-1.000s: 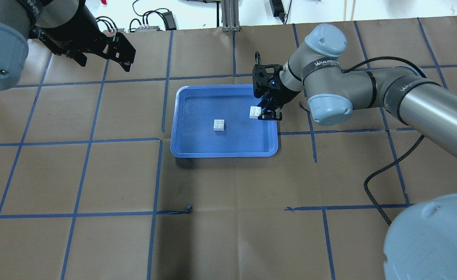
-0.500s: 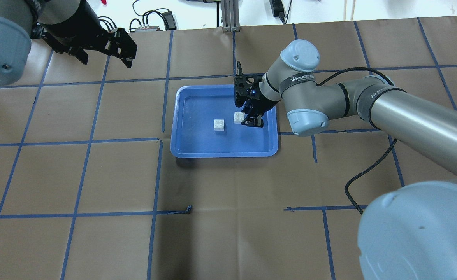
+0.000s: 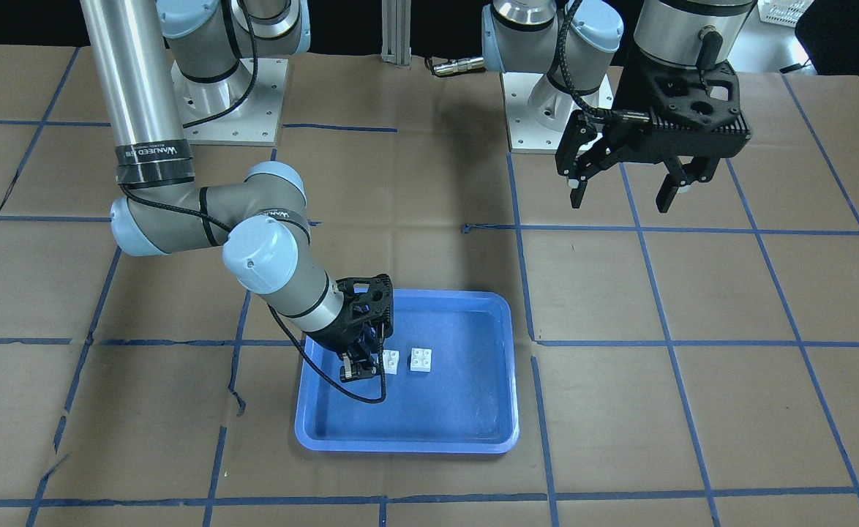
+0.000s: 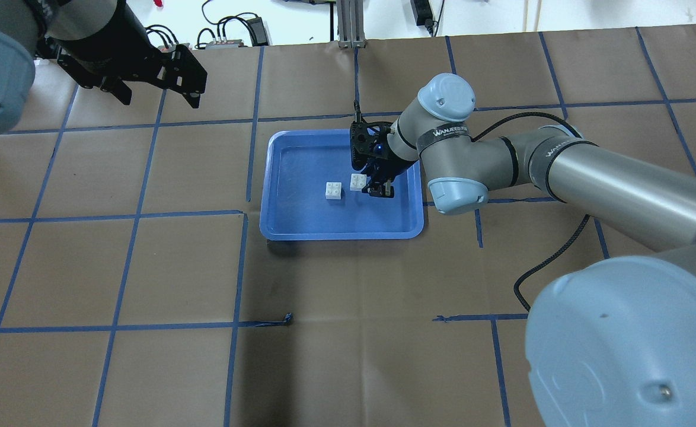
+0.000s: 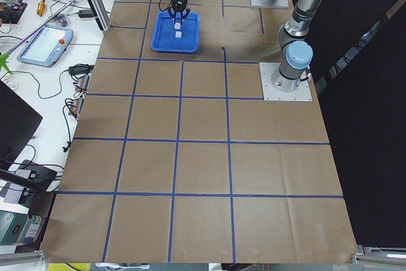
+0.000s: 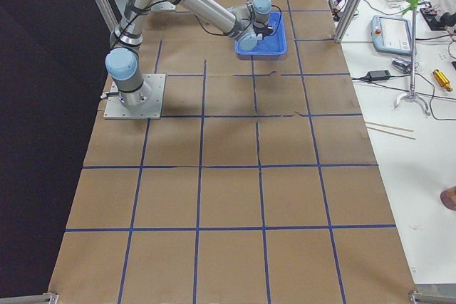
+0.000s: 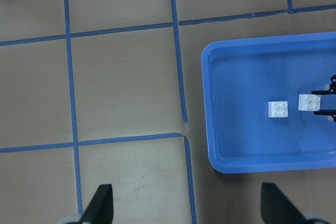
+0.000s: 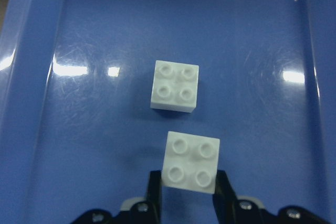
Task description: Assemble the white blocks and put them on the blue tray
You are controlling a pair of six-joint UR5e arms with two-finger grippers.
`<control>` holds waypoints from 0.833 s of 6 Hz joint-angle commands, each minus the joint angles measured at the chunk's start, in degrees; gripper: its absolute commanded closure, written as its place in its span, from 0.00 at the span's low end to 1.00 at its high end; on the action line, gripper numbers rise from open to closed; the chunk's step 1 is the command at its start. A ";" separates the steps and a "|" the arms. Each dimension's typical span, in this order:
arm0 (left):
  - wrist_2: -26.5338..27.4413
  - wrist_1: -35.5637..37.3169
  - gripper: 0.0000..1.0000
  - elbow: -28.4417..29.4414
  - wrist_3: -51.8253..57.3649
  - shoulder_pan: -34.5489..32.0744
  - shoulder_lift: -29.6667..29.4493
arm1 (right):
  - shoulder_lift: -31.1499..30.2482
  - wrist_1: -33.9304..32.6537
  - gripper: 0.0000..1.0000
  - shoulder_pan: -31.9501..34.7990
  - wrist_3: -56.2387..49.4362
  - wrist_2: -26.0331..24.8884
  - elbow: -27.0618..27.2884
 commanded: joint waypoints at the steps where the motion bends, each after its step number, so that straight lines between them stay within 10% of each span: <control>1: -0.04 -0.06 0.01 -0.78 -0.03 0.00 0.59 | 0.37 -0.25 0.77 1.02 0.00 0.00 0.00; 5: 0.04 -0.06 0.01 -0.87 -0.03 0.00 0.68 | 1.07 -0.16 0.77 1.55 0.09 0.00 0.09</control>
